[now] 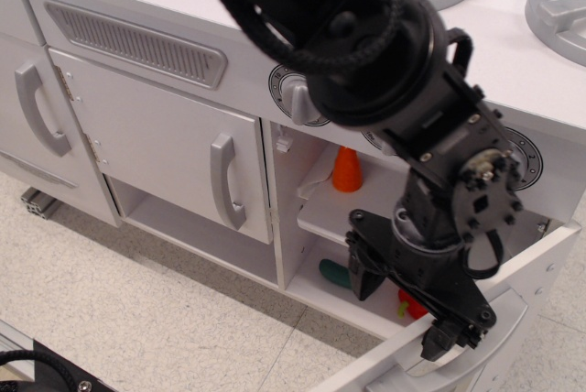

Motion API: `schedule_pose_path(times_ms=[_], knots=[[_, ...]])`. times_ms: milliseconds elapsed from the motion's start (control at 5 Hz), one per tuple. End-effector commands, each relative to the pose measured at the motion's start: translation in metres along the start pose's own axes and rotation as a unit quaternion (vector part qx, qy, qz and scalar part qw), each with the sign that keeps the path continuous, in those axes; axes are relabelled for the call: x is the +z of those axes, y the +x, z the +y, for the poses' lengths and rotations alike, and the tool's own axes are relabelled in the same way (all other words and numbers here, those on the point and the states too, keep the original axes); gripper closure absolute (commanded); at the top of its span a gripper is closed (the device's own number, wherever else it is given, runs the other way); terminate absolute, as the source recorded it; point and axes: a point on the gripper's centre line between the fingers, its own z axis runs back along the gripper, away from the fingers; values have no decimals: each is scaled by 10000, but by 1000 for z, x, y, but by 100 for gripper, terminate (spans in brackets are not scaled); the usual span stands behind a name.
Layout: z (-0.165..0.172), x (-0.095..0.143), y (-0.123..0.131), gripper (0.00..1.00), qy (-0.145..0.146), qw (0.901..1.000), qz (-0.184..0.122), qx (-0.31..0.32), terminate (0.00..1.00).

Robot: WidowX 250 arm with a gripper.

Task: Close oven

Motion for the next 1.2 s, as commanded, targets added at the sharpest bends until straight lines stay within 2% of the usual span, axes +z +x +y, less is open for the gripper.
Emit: schedule_pose_path(times_ms=[0, 200, 400, 600, 800, 1000], knots=[[32, 20, 18, 0, 151, 9984, -288, 454, 0], [44, 41, 26, 0, 342, 9968, -450, 569, 0], [46, 66, 28, 0, 321, 9958, -454, 727, 0], [31, 44, 15, 0, 367, 9970, -120, 673, 0], [14, 9, -5, 0, 391, 9952, 183, 882, 0], [5, -14, -16, 0, 212, 9940, 160, 1064, 0]])
